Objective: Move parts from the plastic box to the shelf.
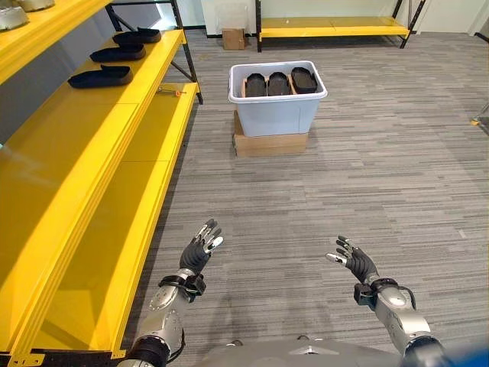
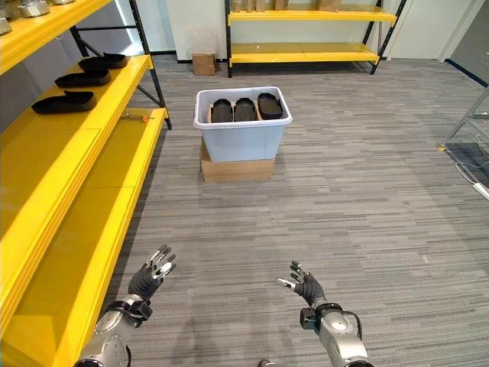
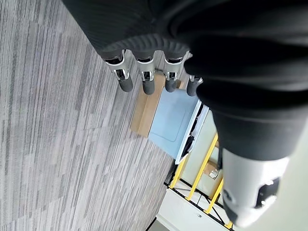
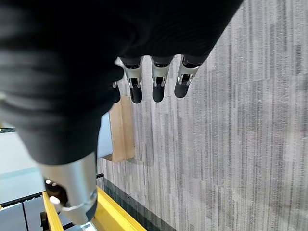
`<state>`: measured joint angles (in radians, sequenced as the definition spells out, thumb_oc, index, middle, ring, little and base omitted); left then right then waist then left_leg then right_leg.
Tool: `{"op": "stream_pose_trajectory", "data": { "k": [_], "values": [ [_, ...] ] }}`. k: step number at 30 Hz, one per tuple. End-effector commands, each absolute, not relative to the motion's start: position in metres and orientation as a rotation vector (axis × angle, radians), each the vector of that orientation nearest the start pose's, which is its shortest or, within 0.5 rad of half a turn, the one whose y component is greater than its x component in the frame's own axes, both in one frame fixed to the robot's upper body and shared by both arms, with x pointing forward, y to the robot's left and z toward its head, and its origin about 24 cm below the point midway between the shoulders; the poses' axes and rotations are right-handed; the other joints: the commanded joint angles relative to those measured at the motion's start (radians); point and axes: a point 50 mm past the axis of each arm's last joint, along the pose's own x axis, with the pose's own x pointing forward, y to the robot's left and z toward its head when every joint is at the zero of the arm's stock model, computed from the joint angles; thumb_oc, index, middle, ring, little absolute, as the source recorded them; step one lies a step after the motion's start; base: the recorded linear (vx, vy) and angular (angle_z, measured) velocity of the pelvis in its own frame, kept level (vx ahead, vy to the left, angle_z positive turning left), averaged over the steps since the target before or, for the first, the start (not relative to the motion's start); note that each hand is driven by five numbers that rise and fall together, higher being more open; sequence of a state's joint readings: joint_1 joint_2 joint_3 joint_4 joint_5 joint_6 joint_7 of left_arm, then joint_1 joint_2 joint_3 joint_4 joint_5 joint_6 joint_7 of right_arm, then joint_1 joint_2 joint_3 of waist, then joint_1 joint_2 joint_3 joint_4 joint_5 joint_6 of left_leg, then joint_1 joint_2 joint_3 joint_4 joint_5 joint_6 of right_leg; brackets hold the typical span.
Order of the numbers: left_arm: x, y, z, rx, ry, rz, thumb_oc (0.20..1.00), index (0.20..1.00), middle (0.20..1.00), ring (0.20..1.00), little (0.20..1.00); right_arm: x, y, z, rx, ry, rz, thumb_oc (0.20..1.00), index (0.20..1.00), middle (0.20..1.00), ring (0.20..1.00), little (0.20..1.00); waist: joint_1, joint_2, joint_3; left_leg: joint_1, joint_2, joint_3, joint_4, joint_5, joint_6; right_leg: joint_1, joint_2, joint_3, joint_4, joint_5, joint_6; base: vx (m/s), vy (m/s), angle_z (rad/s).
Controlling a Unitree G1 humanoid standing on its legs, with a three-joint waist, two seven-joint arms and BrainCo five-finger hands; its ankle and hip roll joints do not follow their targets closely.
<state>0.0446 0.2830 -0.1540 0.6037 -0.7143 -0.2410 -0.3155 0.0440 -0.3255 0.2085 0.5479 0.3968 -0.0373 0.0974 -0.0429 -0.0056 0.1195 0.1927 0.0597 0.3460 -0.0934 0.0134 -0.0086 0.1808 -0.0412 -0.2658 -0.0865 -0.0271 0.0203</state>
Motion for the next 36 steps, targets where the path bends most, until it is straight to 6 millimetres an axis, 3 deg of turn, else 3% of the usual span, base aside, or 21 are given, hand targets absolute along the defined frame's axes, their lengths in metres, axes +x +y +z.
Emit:
{"op": "stream_pose_trajectory", "data": {
  "k": [1, 16, 22, 25, 28, 36],
  "values": [
    [0.216, 0.211, -0.053, -0.353, 0.266, -0.094, 1.0, 1.0, 1.0, 1.0, 1.0, 0.212, -0.199, -0.067, 0.008, 0.503, 0.124, 1.0, 1.0, 1.0, 1.0, 1.0, 0.001, -0.031, -0.02, -0.02, -0.004, 0.02, 0.006, -0.014, -0.021, -0.03, -0.072, -0.033, -0.001, 0.103, 0.099, 0.0, 0.0, 0.0],
    [0.213, 0.211, -0.058, -0.371, 0.304, -0.08, 1.0, 1.0, 1.0, 1.0, 1.0, 0.209, -0.199, -0.071, 0.056, 0.521, 0.098, 1.0, 1.0, 1.0, 1.0, 1.0, 0.003, -0.03, -0.013, -0.019, -0.008, 0.014, 0.006, -0.018, -0.017, -0.022, -0.068, -0.038, 0.001, 0.094, 0.097, 0.0, 0.0, 0.0],
    [0.207, 0.204, -0.068, -0.454, 0.358, -0.078, 1.0, 1.0, 1.0, 1.0, 1.0, 0.205, -0.187, -0.077, 0.131, 0.562, 0.141, 1.0, 1.0, 1.0, 1.0, 1.0, 0.007, -0.032, -0.007, -0.018, -0.009, 0.011, 0.006, -0.017, -0.015, -0.019, -0.066, -0.04, 0.006, 0.09, 0.093, 0.0, 0.0, 0.0],
    [0.205, 0.201, -0.071, -0.472, 0.367, -0.063, 1.0, 1.0, 1.0, 1.0, 1.0, 0.204, -0.187, -0.077, 0.104, 0.561, 0.143, 1.0, 1.0, 1.0, 1.0, 1.0, 0.007, -0.033, -0.007, -0.017, -0.009, 0.011, 0.006, -0.018, -0.015, -0.018, -0.066, -0.042, 0.004, 0.093, 0.094, 0.0, 0.0, 0.0],
    [0.206, 0.201, -0.07, -0.459, 0.367, -0.039, 1.0, 1.0, 1.0, 1.0, 1.0, 0.206, -0.188, -0.074, -0.05, 0.533, 0.186, 1.0, 1.0, 1.0, 1.0, 1.0, 0.007, -0.037, -0.004, -0.018, -0.011, 0.01, 0.006, -0.018, -0.015, -0.022, -0.068, -0.04, -0.001, 0.098, 0.097, 0.0, 0.0, 0.0],
    [0.206, 0.202, -0.071, -0.429, 0.38, -0.047, 1.0, 1.0, 1.0, 1.0, 1.0, 0.206, -0.191, -0.072, -0.056, 0.522, 0.179, 1.0, 1.0, 1.0, 1.0, 1.0, 0.006, -0.042, -0.001, -0.017, -0.015, 0.013, 0.006, -0.02, -0.011, -0.025, -0.075, -0.035, 0.0, 0.106, 0.105, 0.01, 0.035, 0.0]
  ]
}}
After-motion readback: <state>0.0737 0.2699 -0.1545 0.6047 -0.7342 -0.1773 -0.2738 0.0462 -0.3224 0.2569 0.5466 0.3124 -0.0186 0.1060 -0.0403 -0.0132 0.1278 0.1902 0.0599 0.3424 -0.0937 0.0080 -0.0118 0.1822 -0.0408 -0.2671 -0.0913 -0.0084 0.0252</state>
